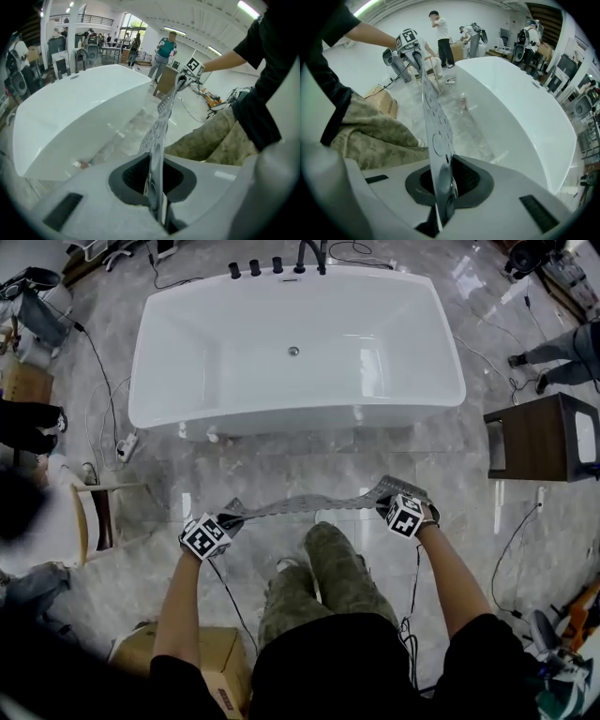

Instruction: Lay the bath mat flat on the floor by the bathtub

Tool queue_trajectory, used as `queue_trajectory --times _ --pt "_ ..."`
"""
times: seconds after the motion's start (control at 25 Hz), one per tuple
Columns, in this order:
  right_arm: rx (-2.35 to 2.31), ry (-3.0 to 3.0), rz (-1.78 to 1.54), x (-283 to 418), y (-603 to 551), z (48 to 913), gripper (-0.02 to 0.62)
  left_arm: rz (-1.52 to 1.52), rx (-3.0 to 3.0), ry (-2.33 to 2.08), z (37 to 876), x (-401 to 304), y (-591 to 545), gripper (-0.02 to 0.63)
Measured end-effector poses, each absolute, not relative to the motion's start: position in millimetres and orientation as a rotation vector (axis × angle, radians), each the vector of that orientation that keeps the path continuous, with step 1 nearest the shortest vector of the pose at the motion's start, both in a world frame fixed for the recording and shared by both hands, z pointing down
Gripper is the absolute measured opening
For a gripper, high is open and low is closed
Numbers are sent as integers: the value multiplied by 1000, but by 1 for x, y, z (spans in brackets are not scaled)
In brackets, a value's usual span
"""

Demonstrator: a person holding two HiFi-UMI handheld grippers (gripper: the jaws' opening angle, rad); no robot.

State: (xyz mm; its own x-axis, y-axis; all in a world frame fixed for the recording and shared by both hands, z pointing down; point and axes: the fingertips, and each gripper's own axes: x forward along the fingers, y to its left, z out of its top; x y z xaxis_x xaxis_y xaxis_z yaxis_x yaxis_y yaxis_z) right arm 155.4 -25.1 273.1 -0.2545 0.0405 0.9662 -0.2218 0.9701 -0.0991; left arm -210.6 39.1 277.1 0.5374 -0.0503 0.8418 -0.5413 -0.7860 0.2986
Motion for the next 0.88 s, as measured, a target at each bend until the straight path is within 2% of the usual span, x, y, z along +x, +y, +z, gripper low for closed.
queue_trajectory --times 0.28,0.88 --pt "292 -1816 319 156 -24 345 25 1159 2243 -516 355 -211 34 29" --pt "326 -1828 344 155 -29 547 26 1164 2170 -429 558 -213 36 29"
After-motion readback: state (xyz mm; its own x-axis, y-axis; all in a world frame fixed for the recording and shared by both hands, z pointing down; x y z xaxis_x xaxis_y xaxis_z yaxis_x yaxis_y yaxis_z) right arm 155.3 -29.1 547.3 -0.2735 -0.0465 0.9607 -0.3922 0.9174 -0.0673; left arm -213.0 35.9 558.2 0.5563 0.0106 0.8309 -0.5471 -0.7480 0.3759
